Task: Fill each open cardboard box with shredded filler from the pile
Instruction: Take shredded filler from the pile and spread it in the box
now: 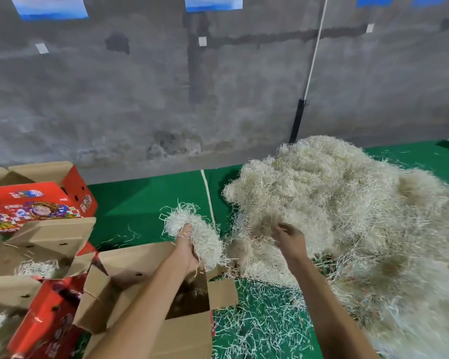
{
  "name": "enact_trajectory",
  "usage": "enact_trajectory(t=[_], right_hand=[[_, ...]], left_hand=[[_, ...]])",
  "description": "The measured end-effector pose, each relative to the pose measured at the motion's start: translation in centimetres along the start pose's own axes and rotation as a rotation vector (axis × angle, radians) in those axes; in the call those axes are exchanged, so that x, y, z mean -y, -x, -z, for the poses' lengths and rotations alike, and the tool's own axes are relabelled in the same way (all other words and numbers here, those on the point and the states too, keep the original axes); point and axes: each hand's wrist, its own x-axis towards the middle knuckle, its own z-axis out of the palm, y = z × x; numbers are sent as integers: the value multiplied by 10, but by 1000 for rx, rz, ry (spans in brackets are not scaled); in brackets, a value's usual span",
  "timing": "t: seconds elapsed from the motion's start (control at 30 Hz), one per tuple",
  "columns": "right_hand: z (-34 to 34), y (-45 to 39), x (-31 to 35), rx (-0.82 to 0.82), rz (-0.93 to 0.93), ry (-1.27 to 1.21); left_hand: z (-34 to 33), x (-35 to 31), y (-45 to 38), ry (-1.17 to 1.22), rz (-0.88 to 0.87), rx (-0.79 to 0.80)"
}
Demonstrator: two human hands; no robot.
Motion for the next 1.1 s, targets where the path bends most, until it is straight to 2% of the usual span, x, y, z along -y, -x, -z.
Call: enact_trajectory(t=[0.13, 0.23, 0.3, 0.4, 0.53, 0.63, 0.7, 0.77, 0.87, 1.0, 1.07, 1.1], right_hand=[[-37, 52, 15, 275, 190, 16], [-73, 88, 12, 356, 328, 148], [-102, 114, 8, 350, 281, 196], [-127, 131, 1, 324, 282, 72], [-140, 138, -4, 176, 278, -65], [-172, 170, -5, 303, 378, 55], [-186, 190, -2, 385, 357, -23], [-182, 192, 1, 385, 339, -9], [-170, 188, -3, 339, 267, 10], [-203, 210, -12, 222, 142, -132], [-208, 215, -14, 233, 158, -171], [-202, 211, -12, 268, 214, -94]], left_hand=[[0, 11, 31, -59, -35, 62], [11, 18, 54, -195, -55, 162], [25, 20, 71, -330, -102, 153], [64, 19, 91, -460, -158, 75], [122, 20, 101, -337, -429, 23], [123, 36, 111, -323, -630, -153], [121, 43, 115, -300, -658, -190], [131, 38, 120, -309, -659, -162], [157, 14, 121, -299, -615, -227], [153, 20, 108, -35, -665, -374], [161, 35, 101, -85, -649, -327], [168, 35, 100, -139, -638, -276]])
